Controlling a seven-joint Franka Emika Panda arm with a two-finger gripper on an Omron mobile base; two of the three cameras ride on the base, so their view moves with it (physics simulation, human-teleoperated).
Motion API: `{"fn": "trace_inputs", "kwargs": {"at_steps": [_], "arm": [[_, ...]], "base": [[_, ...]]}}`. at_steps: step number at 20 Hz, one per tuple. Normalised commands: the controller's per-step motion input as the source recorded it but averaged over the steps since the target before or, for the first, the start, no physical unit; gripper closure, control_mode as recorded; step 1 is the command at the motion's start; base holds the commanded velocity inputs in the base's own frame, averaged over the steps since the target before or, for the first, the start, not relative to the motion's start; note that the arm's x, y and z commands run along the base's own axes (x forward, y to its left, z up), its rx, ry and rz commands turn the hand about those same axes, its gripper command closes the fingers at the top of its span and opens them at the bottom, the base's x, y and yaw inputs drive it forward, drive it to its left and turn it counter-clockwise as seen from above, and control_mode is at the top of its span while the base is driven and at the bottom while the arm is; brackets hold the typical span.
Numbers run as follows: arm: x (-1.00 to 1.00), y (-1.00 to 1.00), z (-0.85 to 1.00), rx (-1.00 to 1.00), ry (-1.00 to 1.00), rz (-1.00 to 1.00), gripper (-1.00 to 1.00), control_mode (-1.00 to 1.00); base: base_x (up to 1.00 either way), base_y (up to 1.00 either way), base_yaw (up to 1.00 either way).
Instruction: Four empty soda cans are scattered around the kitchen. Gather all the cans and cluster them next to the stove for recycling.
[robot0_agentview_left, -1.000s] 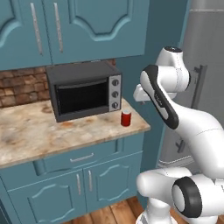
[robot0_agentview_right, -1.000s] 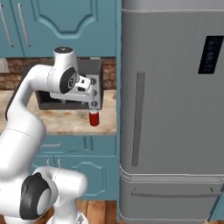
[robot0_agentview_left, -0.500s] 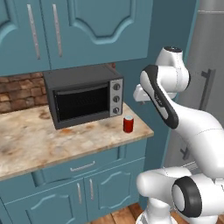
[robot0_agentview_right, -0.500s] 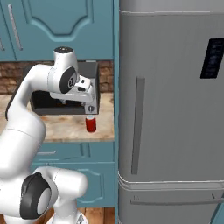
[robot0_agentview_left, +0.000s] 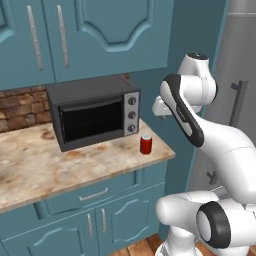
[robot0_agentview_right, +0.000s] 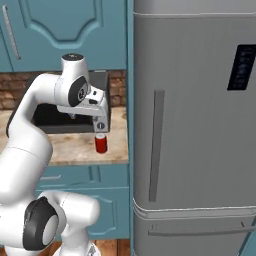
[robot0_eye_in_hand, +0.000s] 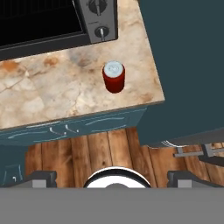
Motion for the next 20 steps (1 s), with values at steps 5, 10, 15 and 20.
{"fn": "trace_inputs", "kwargs": {"at_steps": [5, 10, 15, 20], "arm": [[0.0, 0.0, 0.0, 0.0, 0.0, 0.0, -1.0, 1.0], [0.0, 0.0, 0.0, 0.0, 0.0, 0.0, -1.0, 1.0], [0.07, 0.08, -0.17, 0.0, 0.04, -0.01, -1.0, -1.0], [0.17, 0.07, -0.41, 0.0, 0.05, -0.03, -1.0, -1.0]], "base": [[0.28, 0.33, -0.05], [0.27, 0.4, -0.04], [0.1, 0.23, -0.02], [0.0, 0.0, 0.0]]}}
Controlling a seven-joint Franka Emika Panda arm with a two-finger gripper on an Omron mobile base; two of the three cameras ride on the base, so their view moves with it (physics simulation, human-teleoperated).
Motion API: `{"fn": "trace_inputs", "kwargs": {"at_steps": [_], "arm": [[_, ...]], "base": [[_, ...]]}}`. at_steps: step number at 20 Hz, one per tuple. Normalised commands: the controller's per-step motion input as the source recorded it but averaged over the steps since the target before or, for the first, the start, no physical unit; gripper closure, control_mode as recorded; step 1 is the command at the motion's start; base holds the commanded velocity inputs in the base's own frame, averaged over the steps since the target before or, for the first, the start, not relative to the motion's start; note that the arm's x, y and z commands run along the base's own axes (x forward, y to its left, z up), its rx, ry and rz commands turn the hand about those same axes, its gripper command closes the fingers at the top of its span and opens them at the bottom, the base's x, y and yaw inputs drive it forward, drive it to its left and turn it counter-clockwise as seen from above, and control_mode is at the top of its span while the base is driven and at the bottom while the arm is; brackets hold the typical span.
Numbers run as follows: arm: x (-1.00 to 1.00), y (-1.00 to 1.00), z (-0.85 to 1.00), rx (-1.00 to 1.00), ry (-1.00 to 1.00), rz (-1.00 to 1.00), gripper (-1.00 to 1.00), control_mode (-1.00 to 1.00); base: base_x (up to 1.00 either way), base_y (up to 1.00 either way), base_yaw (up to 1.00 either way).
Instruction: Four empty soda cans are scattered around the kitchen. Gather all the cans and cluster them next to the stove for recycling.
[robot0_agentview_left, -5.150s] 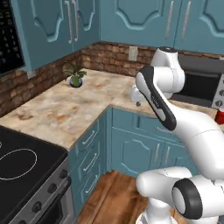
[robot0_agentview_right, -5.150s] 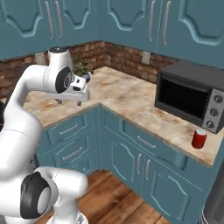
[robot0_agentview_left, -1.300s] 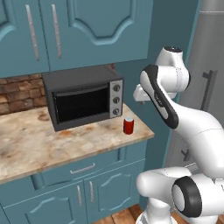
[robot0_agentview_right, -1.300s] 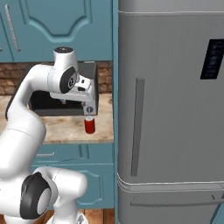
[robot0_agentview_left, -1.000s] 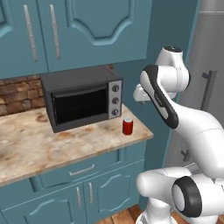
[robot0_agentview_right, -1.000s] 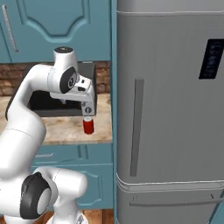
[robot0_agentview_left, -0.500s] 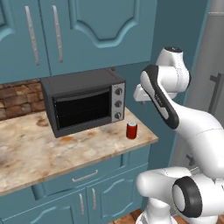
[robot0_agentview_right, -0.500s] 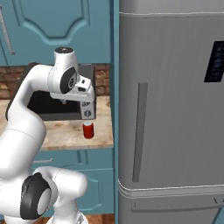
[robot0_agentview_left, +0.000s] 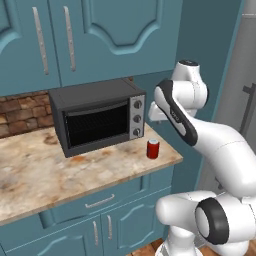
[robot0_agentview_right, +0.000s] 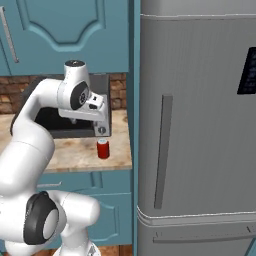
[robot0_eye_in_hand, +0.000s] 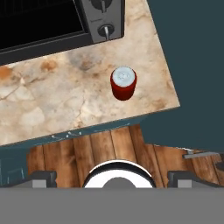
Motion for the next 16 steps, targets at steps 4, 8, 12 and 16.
{"fn": "trace_inputs", "kwargs": {"at_steps": [4, 8, 12, 16], "arm": [[0.09, 0.0, -0.3, 0.0, 0.02, -0.05, -1.0, -1.0], [0.06, 0.03, -0.37, 0.0, 0.0, -0.05, -1.0, -1.0], [0.12, 0.05, -0.3, -0.02, 0.0, -0.06, -1.0, -1.0], [0.07, 0.0, -0.26, -0.04, 0.0, -0.05, -1.0, -1.0]], "base": [[0.0, 0.0, 0.0], [0.0, 0.0, 0.0], [0.0, 0.0, 0.0], [0.0, 0.0, 0.0]]}}
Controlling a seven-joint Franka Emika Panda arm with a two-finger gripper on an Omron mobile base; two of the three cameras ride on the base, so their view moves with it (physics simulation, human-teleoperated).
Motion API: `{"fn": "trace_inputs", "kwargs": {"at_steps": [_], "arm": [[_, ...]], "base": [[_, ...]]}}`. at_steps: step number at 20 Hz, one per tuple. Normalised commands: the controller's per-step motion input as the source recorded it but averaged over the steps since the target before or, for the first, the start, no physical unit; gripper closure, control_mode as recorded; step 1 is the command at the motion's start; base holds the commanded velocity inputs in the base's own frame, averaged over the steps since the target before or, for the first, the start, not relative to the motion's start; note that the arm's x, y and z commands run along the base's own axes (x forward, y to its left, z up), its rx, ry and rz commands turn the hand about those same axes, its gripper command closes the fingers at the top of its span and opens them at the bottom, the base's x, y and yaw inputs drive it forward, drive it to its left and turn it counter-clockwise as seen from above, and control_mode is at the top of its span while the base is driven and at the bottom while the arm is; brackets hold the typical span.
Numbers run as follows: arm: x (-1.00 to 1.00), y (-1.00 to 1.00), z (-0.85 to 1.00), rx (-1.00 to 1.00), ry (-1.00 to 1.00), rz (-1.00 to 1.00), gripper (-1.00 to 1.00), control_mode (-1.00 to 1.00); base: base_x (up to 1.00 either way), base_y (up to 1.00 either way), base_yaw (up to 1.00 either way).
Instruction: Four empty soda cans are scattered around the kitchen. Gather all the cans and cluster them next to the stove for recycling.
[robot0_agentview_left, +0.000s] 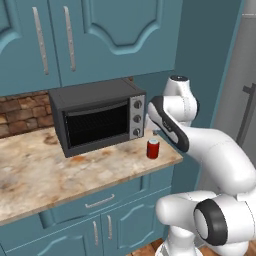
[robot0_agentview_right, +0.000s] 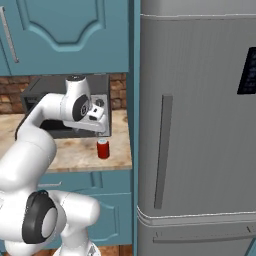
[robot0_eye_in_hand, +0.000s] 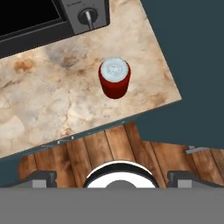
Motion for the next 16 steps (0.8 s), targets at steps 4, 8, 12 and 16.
{"fn": "trace_inputs", "kwargs": {"at_steps": [4, 8, 12, 16], "arm": [[0.09, 0.0, -0.19, -0.05, 0.06, -0.05, -1.0, -1.0], [0.04, 0.0, -0.15, -0.04, 0.04, -0.02, -1.0, -1.0], [0.19, 0.0, -0.11, -0.01, 0.03, 0.0, -1.0, -1.0], [0.18, 0.0, -0.19, -0.01, -0.01, 0.01, -1.0, -1.0]], "base": [[0.0, 0.0, 0.0], [0.0, 0.0, 0.0], [0.0, 0.0, 0.0], [0.0, 0.0, 0.0]]}}
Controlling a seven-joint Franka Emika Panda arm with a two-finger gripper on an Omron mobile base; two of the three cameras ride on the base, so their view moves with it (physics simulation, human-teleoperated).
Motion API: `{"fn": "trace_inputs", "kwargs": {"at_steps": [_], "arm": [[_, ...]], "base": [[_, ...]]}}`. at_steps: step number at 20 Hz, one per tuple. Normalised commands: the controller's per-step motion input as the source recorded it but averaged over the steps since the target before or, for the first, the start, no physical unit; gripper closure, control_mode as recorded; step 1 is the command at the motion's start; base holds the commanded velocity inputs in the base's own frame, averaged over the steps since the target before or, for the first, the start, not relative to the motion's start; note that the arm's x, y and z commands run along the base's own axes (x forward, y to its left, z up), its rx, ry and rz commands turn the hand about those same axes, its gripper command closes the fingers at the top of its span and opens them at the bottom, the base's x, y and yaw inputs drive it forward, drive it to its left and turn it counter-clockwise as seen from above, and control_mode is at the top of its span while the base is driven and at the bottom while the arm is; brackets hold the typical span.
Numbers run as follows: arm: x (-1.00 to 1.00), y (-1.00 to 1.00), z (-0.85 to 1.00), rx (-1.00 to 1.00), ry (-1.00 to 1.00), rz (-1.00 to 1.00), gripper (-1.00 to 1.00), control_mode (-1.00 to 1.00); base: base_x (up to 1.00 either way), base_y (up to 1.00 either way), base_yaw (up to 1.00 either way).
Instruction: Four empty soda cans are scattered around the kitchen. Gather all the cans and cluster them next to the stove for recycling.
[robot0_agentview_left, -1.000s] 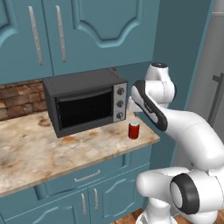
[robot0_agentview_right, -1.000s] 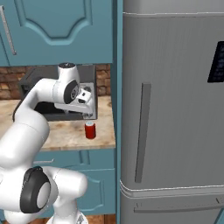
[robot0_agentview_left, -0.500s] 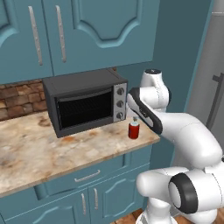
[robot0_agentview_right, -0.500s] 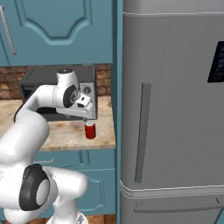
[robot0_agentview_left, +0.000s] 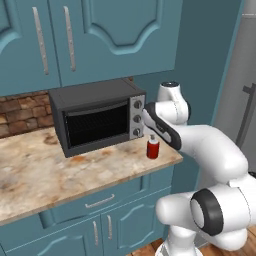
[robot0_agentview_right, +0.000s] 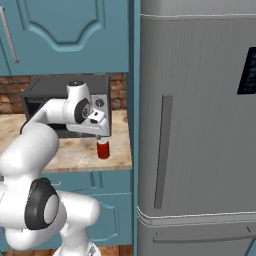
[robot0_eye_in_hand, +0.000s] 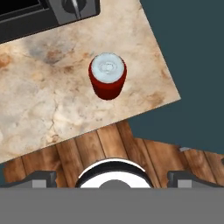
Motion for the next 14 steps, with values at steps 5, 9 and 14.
{"fn": "trace_inputs", "kwargs": {"at_steps": [5, 9, 14], "arm": [[0.18, 0.0, -0.2, 0.0, -0.02, 0.02, -1.0, -1.0], [0.2, 0.0, -0.08, 0.0, 0.0, 0.01, -1.0, -1.0], [0.17, 0.0, -0.13, 0.0, -0.01, 0.01, -1.0, -1.0]], "base": [[0.0, 0.0, 0.0], [0.0, 0.0, 0.0], [0.0, 0.0, 0.0]]}}
